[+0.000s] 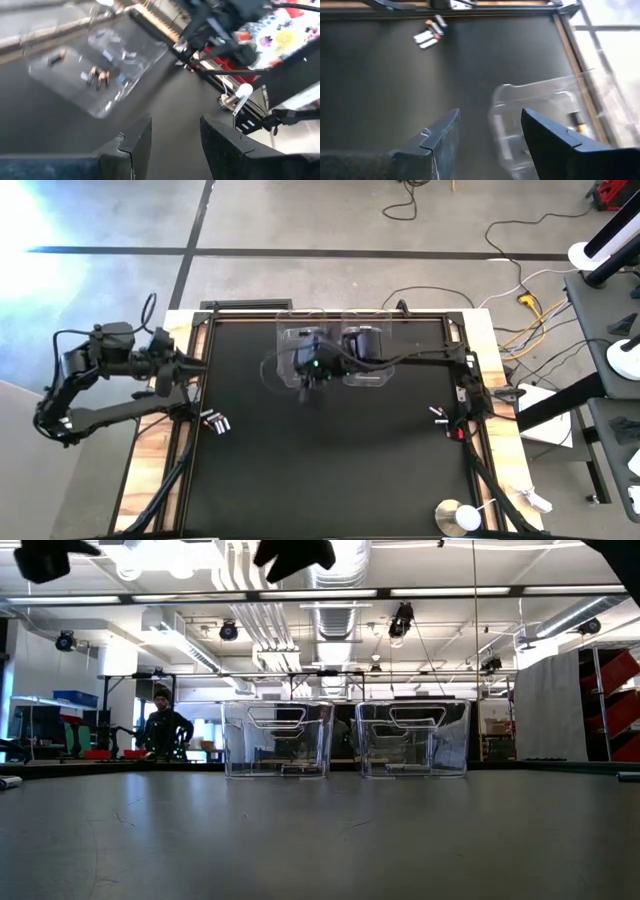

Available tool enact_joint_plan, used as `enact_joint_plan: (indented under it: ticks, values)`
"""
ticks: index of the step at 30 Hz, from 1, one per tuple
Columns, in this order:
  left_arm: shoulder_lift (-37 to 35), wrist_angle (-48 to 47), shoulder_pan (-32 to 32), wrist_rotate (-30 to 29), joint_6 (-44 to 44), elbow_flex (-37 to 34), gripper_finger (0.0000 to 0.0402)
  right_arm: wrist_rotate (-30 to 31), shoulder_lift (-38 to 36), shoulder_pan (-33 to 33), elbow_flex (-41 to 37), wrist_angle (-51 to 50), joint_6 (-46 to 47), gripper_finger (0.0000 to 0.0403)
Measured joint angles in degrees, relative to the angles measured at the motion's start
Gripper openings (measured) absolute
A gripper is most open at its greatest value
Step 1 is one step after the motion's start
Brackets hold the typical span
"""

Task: Sort batteries
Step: Put the white battery into the right transparent bin

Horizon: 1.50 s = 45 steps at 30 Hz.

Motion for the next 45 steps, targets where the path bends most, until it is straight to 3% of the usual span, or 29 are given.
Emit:
enact_joint_plan:
  ticks: [7, 11, 19, 25, 31, 34, 40, 45]
  values:
    - [-1.78, -1.62, 0.04, 1.75, -9.78, -8.5, 0.0146, 0.76, 0.04, 8.59, -0.07, -0.18, 8.78, 0.0215]
    - [-0.48, -1.76, -0.04, 7.34, -11.01, -16.11, 0.0146, 6.11, 0.17, 13.76, -0.31, -0.24, 11.2, 0.0217]
    - [3.43, -1.6, -2.16, 7.34, -11.43, -23.68, 0.0146, 13.14, 0.23, 20.27, -0.5, -5.45, 20.14, 0.0217]
    - [8.56, -1.34, -7.52, 1.11, -12.6, -25.52, 0.0146, 19.1, 0.23, 20.6, -0.52, -9.87, 23.12, 0.0217]
    - [15.99, -0.64, -15.31, -5.76, -14.22, -25.08, 0.0146, 19.54, 0.23, 19.08, -0.52, -9.7, 22.98, 0.0217]
    - [19.78, -0.46, -19.11, -6.19, -10.64, -24.1, 0.0146, 19.55, 0.23, 18.26, -0.52, -9.7, 22.44, 0.0217]
    - [25.24, -0.44, -26.21, -5.43, 4.71, -21.39, 0.0146, 19.56, 0.23, 16.52, -0.52, -9.52, 22.16, 0.0217]
    - [28.67, -0.49, -29.57, -9.11, 16.78, -19.87, 0.0146, 19.56, 0.23, 16.2, -0.52, -9.45, 24.24, 0.0217]
